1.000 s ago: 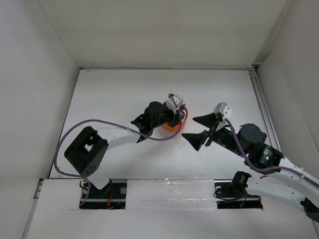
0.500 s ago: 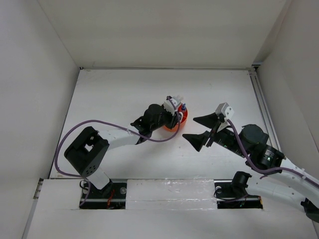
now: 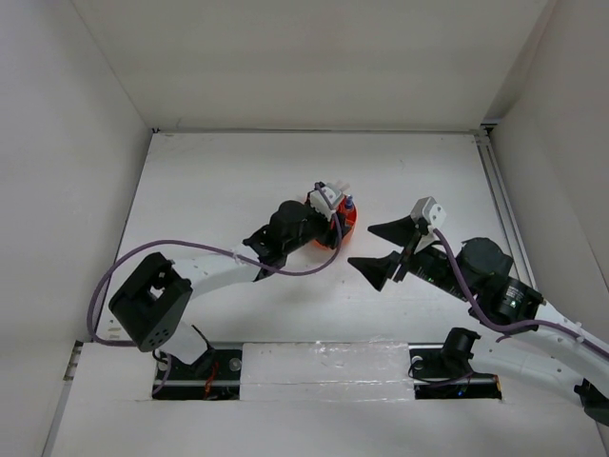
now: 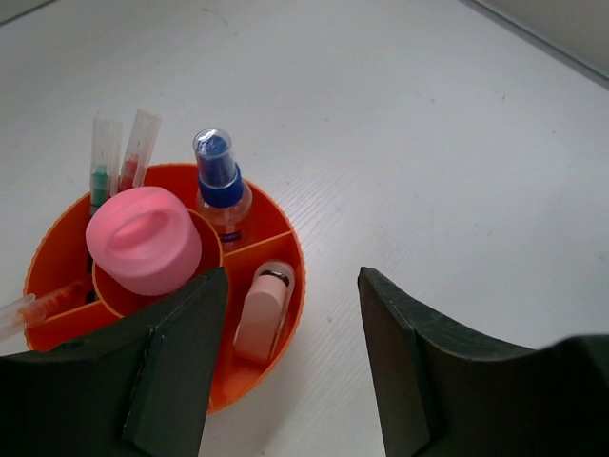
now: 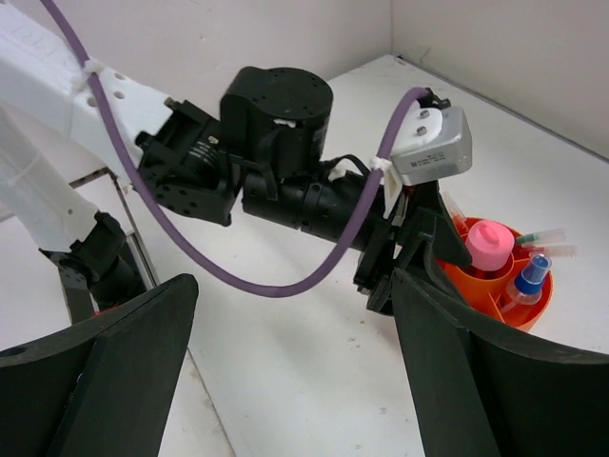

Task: Sort the stationery into containers
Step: Place the stapler in the storage box, then reset both arms

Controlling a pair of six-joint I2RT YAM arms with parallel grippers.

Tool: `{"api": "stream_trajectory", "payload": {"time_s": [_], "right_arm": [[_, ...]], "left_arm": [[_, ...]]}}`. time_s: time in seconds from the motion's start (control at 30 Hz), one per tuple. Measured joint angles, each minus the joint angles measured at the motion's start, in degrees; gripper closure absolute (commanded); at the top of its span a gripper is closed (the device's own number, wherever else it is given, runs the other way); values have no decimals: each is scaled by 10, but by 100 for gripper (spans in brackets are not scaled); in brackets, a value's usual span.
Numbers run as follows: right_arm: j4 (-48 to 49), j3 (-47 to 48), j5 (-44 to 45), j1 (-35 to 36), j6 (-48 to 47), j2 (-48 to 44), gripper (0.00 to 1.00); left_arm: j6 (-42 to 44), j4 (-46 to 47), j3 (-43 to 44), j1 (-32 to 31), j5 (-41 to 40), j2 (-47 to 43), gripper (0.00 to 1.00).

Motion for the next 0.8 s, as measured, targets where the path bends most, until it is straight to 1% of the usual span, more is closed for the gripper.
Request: {"api": "stream_trajectory", "payload": {"time_s": [0.13, 0.17, 0.2, 0.23, 0.3, 0.33, 0.47, 0.6, 0.7, 0.8], "right_arm": [[0, 0, 1, 0, 0, 0, 12], [0, 0, 3, 0, 2, 0, 10], [-1, 1, 8, 0, 5, 0, 5], [-6, 3, 15, 0, 10, 1, 0], [-17, 12, 39, 0, 18, 5, 0], [-26, 20, 53, 0, 24, 7, 0], [-72, 65, 130, 0, 60, 15, 0], [-130, 114, 214, 0, 100, 18, 0], [-190, 159, 265, 0, 129, 24, 0], [-252, 203, 304, 0, 153, 29, 0]], "left_arm": [[0, -15, 0, -29, -22, -36, 41], [0, -21, 0, -40, -32, -47, 39], [0, -31, 2, -49, -41, -57, 31], [-2, -42, 4, -59, -56, -68, 27], [-12, -69, 16, -77, -87, -89, 19], [-18, -85, 22, -83, -104, -102, 0], [-69, -154, 53, -87, -176, -167, 0], [-155, -255, 106, -87, -303, -234, 0], [-249, -363, 145, -87, -411, -278, 0], [-335, -477, 165, -87, -494, -323, 0]]}}
